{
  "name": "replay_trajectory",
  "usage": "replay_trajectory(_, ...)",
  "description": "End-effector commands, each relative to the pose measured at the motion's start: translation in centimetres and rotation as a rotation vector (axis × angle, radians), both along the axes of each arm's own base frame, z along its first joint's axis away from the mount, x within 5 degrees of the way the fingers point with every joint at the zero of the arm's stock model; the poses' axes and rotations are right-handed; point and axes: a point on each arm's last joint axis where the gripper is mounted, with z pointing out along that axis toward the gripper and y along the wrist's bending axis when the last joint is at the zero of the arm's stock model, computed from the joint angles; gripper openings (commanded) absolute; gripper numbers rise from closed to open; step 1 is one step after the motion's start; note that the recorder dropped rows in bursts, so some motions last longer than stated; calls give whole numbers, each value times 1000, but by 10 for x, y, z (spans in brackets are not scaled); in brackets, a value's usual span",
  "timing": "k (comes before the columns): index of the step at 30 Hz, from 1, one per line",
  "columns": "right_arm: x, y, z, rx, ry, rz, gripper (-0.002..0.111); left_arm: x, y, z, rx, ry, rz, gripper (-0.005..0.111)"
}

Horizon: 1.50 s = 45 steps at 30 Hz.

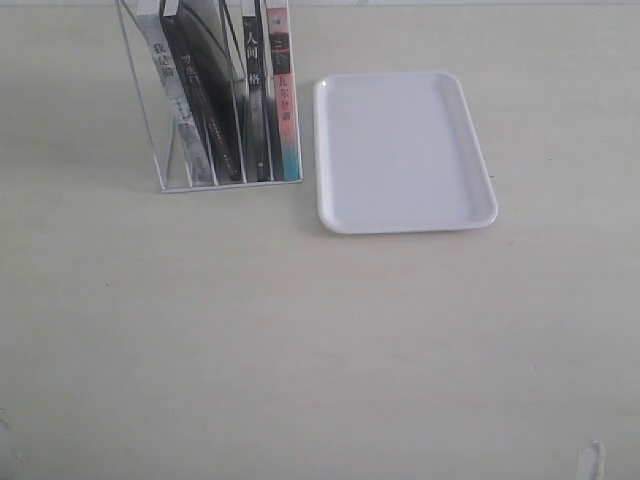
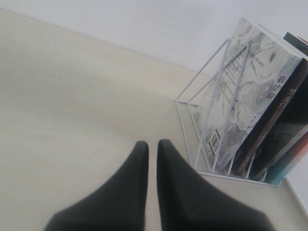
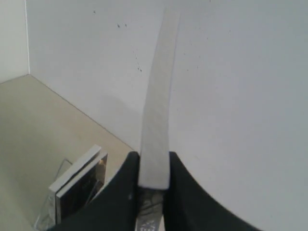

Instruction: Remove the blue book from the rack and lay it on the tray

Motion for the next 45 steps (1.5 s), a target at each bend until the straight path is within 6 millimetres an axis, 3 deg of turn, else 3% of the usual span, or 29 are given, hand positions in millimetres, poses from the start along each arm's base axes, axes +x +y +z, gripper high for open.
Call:
replay_trajectory(1, -7, -23, -8, -62, -49, -51, 0, 0, 0, 0, -5, -13, -2, 6)
replay_trajectory(13, -18, -65, -77, -184, 27, -238, 0, 0, 0, 0, -5, -13, -2, 6)
replay_trajectory(20, -10, -58, -116, -219, -43, -251, 0, 0, 0, 0, -5, -13, -2, 6)
replay_trajectory(26, 17, -68, -136, -176, -69, -360, 0, 0, 0, 0, -5, -13, -2, 6)
replay_trajectory(34, 68, -87, -164, -167, -5, -313, 0, 0, 0, 0, -5, -13, -2, 6)
replay_trajectory(39, 115, -86, -200, -277, 81, -184, 0, 0, 0, 0, -5, -13, -2, 6)
replay_trajectory(41, 124, -78, -213, -304, 110, -90, 0, 0, 0, 0, -5, -13, -2, 6)
replay_trajectory(45, 129, -62, -234, -534, 70, 206, 0, 0, 0, 0, -5, -13, -2, 6)
